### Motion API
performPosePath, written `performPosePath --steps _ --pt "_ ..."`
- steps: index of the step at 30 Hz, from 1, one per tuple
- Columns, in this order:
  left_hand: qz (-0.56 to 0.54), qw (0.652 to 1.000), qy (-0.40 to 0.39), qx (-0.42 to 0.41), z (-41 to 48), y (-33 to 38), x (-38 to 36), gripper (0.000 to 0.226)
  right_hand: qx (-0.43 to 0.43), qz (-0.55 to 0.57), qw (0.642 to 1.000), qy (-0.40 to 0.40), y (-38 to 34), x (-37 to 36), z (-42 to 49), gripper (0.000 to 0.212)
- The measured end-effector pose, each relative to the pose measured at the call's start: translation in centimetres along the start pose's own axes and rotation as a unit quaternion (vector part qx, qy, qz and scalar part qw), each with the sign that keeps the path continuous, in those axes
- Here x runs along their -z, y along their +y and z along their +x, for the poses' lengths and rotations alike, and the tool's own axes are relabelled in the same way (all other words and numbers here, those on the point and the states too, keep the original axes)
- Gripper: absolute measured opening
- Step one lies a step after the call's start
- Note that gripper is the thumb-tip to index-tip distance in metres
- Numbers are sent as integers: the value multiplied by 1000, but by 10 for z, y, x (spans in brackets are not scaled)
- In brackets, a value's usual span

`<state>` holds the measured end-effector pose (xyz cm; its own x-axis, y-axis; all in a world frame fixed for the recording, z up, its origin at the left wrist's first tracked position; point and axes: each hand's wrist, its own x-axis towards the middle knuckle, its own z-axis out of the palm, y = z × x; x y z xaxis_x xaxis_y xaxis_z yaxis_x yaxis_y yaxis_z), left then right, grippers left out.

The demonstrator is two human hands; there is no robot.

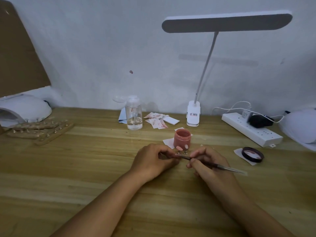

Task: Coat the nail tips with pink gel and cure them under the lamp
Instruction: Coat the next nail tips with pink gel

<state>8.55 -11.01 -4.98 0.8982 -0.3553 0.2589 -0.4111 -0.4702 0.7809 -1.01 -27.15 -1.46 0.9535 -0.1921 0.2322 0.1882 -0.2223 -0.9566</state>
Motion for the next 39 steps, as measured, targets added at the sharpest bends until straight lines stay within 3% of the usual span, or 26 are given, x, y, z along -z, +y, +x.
performPosePath --steps 11,39 --pt "-7 1000 -2 -1 0 -1 0 18 11 -14 999 29 0 0 0 11" --pt "12 1000 -5 -8 -1 4 2 22 7 -15 1000 12 1 3 2 14"
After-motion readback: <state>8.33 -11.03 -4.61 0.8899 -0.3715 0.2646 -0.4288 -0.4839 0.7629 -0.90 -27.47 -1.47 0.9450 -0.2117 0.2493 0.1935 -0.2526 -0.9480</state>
